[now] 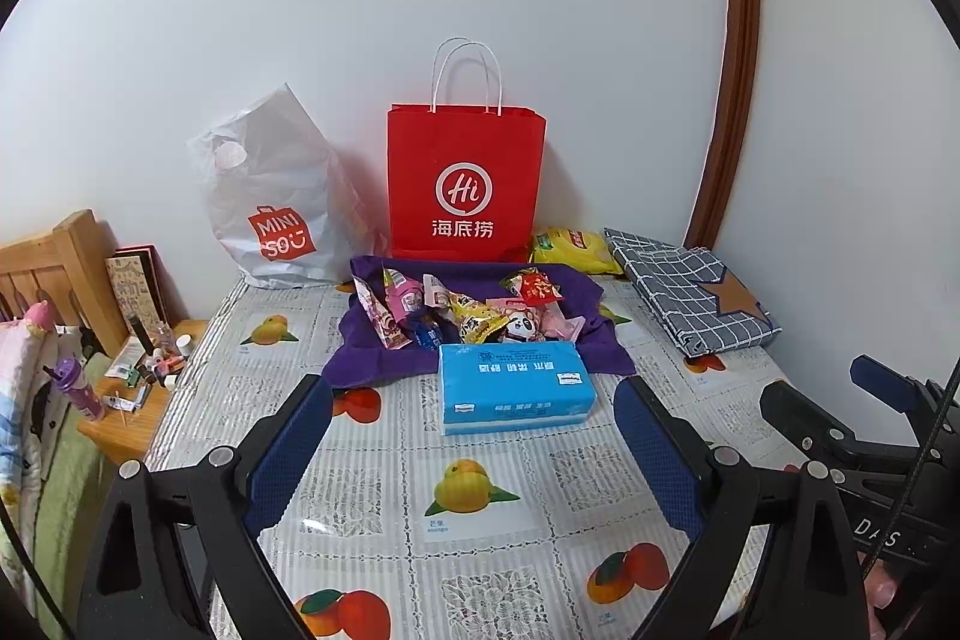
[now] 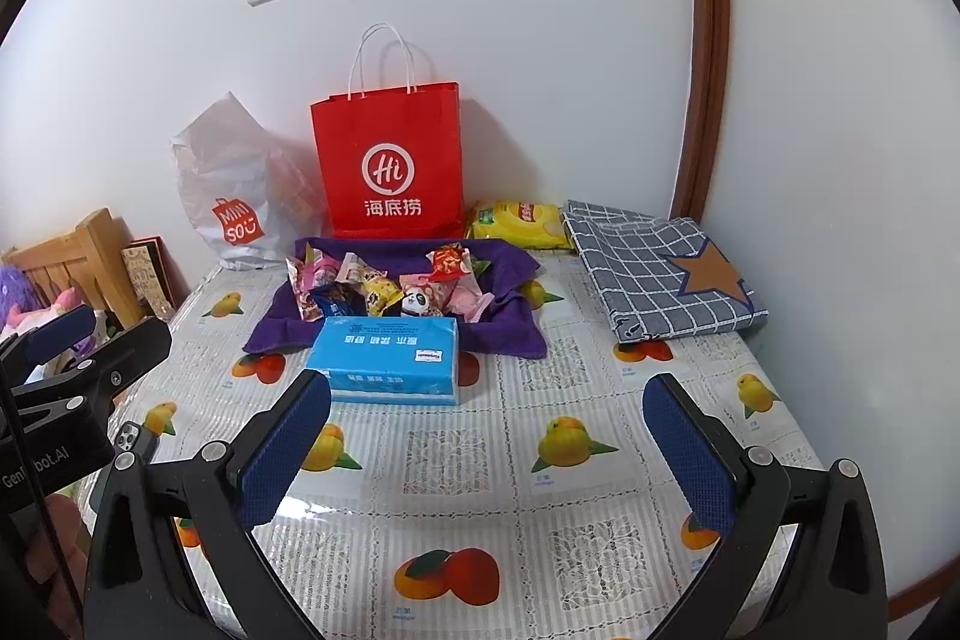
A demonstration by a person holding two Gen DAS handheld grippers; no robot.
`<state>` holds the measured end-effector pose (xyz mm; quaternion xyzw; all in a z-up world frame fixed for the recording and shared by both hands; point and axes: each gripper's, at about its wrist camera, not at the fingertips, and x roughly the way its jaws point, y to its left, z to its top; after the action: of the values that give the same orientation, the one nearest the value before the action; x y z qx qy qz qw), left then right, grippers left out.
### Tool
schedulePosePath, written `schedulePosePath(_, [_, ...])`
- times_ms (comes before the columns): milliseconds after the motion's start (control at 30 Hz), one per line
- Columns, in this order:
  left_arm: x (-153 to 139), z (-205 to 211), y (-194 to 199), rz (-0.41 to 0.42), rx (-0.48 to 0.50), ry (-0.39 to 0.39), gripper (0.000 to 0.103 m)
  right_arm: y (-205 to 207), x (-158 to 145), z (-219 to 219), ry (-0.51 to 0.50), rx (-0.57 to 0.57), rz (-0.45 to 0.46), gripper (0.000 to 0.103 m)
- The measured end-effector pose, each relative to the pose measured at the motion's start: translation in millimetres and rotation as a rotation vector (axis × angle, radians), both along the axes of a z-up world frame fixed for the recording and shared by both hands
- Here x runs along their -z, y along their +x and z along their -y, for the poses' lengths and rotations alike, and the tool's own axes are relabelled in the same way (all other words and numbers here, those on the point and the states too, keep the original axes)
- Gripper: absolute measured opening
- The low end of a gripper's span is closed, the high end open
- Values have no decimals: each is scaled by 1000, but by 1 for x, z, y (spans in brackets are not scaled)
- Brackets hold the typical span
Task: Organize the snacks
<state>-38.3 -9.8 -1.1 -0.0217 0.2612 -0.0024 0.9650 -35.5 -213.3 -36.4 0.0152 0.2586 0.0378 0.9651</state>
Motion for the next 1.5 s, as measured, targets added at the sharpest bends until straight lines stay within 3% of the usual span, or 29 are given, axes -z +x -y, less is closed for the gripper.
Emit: schedulePosePath(1500, [-1, -1, -2, 1, 3, -4, 95, -4, -5, -5, -1, -7, 14, 103])
